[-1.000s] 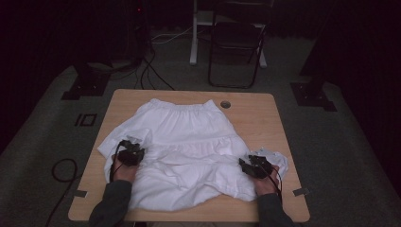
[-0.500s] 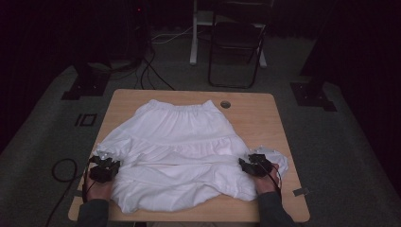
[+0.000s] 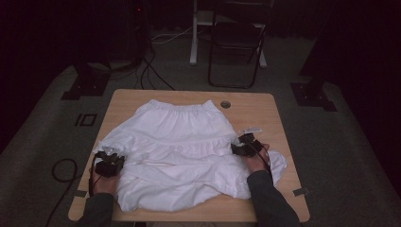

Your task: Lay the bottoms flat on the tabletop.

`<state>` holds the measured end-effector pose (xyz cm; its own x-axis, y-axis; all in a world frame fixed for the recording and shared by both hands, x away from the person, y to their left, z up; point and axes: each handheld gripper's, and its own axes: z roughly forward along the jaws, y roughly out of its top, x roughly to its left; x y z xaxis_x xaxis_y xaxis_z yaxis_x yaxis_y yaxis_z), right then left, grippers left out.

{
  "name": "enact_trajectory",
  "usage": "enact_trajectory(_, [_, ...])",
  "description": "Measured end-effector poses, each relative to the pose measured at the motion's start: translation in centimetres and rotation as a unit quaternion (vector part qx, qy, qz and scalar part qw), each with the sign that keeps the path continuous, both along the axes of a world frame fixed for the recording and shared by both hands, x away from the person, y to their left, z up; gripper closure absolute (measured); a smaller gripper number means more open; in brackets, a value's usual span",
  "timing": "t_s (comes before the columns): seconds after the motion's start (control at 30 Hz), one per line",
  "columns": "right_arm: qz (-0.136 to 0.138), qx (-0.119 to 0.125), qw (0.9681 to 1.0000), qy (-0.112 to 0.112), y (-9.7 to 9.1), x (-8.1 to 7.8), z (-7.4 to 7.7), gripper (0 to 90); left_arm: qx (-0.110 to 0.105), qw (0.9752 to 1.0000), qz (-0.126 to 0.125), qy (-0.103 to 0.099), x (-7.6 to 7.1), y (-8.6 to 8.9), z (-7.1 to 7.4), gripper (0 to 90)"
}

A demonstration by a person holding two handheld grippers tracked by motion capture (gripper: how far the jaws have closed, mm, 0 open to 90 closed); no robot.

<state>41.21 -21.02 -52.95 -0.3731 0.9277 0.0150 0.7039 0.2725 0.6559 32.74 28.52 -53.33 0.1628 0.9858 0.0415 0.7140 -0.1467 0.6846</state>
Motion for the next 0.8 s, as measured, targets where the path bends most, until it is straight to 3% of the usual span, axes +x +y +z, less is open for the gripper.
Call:
enact_trajectory(0.07, [0.002,0.004,1.0000,-0.002,-0.3,0.0,0.1,66.0,0.000,1.0000,0.000,0.000,0.3,-0.1,0.0,85.4])
enact_trajectory(0.17, [-0.013,-0.020,0.9997,-0.010,-1.2,-0.1,0.2,79.2,0.007,1.0000,-0.001,0.001,0.3,-0.3,0.0,85.4])
enact_trajectory(0.37, [-0.070,-0.032,0.9969,-0.015,-5.7,-0.8,0.1,83.1,0.005,1.0000,-0.003,0.005,-0.7,0.4,0.3,85.8])
enact_trajectory(0.53, [-0.113,-0.040,0.9926,-0.019,-8.9,-1.6,0.1,83.6,0.006,0.9997,0.021,0.008,-2.1,1.9,0.4,85.1])
enact_trajectory(0.63, [-0.130,-0.040,0.9905,-0.022,-9.9,-1.8,0.0,83.5,-0.009,0.9990,0.043,0.008,-2.7,3.3,0.5,84.3])
enact_trajectory(0.67, [-0.133,-0.041,0.9901,-0.023,-10.0,-1.8,0.0,83.4,-0.005,0.9985,0.053,0.007,-2.8,3.7,0.5,84.1])
enact_trajectory(0.8, [-0.138,-0.056,0.9884,-0.031,-9.6,-1.8,-0.1,81.9,-0.010,0.9976,0.068,-0.006,-2.9,3.9,1.0,77.9])
